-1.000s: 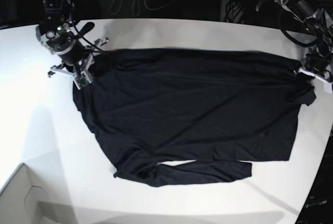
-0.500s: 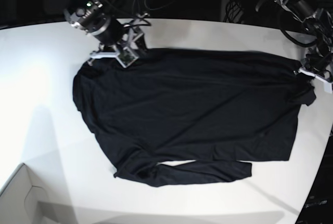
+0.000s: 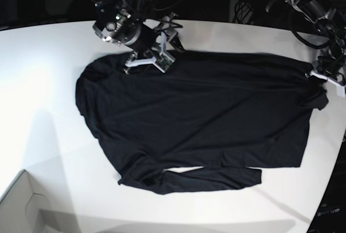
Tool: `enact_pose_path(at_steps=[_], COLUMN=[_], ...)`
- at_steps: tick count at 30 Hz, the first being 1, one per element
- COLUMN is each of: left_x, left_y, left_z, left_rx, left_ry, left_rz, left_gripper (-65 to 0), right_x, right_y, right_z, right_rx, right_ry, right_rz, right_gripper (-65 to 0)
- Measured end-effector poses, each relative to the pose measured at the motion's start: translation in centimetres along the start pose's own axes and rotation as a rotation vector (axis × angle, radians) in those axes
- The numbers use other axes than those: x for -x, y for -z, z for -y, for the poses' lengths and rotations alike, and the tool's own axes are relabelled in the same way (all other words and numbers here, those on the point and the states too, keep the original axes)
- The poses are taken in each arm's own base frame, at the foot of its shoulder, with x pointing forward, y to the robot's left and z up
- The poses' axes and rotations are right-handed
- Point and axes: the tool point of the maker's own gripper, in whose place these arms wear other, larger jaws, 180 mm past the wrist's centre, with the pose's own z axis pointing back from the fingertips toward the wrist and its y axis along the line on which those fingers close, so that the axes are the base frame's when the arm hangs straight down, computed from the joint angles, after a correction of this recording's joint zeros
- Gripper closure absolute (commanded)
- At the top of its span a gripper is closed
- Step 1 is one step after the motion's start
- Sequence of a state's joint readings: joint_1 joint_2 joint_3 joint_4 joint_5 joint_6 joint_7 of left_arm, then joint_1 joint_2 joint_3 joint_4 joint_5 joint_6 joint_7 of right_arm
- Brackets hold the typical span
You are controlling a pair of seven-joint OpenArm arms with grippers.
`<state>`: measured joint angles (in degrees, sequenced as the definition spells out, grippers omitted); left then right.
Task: Layout the t-shirt on the table in an organized manner, then fold the t-shirt properly
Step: 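Move the right gripper inward along the shirt edge and regrasp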
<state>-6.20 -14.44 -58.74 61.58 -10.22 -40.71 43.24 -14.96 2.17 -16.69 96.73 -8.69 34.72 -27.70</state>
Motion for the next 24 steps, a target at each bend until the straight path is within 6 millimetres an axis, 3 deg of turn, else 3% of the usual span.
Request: enact_pose_path(at_steps=[10, 14, 18, 22, 24], left_x=[0.0, 0.0, 0.0, 0.0, 0.0], left_y=[0.0, 0.0, 0.0, 0.0, 0.0], left_z=[0.0, 0.0, 0.0, 0.0, 0.0], left_rx=[0.0, 0.0, 0.0, 0.0, 0.0], left_ry=[0.0, 0.0, 0.0, 0.0, 0.0], left_rz=[0.0, 0.0, 0.0, 0.0, 0.0], left_gripper=[-0.2, -0.2, -0.2, -0.2, -0.2], right_x=[-1.6, -0.6, -1.8, -1.5, -1.5], right_y=[0.7, 0.9, 1.4, 1.4, 1.4], right_z=[1.3, 1.1, 1.1, 0.9, 0.9], right_rx=[0.062, 0.055, 0.043, 0.04, 0.041], right_ry=[0.028, 0.035, 0.014, 0.017, 0.016], right_rz=[0.037, 0.006, 0.034, 0.022, 0.022], right_gripper=[-34.8, -24.8, -13.0, 0.0, 0.0])
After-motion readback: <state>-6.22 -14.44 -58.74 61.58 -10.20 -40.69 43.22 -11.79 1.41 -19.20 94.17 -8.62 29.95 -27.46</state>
